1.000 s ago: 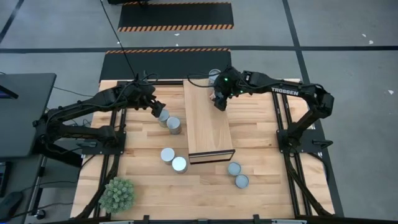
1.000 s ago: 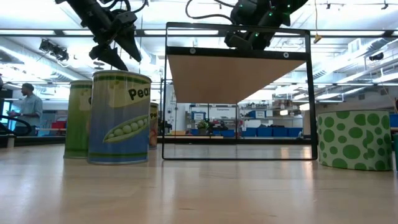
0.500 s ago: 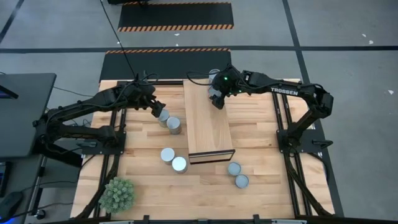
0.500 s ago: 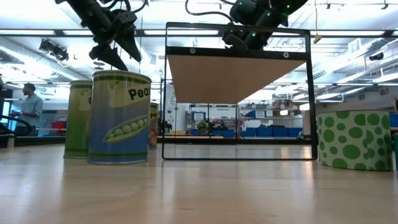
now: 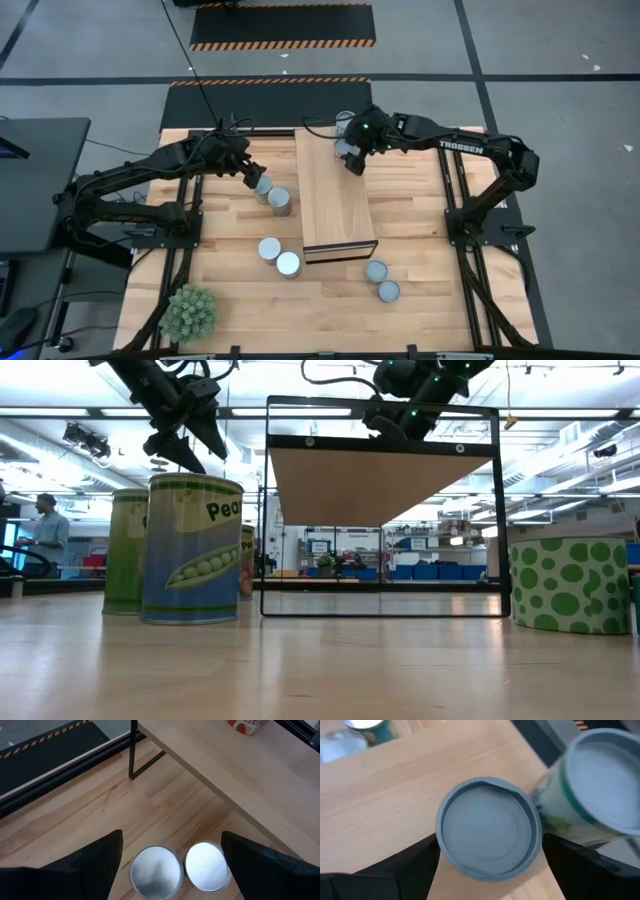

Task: Pick and place cans onto a shelf
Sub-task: Put the canned diced tomatoes on the shelf, then put the canned carrots on the shelf

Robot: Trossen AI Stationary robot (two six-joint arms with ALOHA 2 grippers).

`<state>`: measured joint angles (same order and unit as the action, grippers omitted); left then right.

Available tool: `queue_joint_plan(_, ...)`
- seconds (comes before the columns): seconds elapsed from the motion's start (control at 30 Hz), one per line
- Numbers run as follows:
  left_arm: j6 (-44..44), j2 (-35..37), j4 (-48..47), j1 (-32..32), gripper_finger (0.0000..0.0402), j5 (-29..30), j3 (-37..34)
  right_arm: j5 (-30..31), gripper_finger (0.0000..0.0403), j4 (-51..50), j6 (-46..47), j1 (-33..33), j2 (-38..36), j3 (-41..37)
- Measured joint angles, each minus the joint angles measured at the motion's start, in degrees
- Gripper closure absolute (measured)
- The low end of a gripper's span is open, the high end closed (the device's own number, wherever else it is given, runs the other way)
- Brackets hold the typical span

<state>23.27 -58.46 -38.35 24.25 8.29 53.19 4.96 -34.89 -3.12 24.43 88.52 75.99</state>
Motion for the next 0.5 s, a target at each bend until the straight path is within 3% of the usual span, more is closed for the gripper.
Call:
queue_joint_plan(0.3,0.1,0.0,0.0,0.0,0.0059,0.0,0.0,2.9,0.0048,-4.3,-3.5,0.0,0.0,0.0)
queue_joint_plan(0.5,0.1,0.0,0.0,0.0,0.0059,0.0,0.0,1.5,0.0048,-6.4,-3.6,0.0,-1.0,0.0)
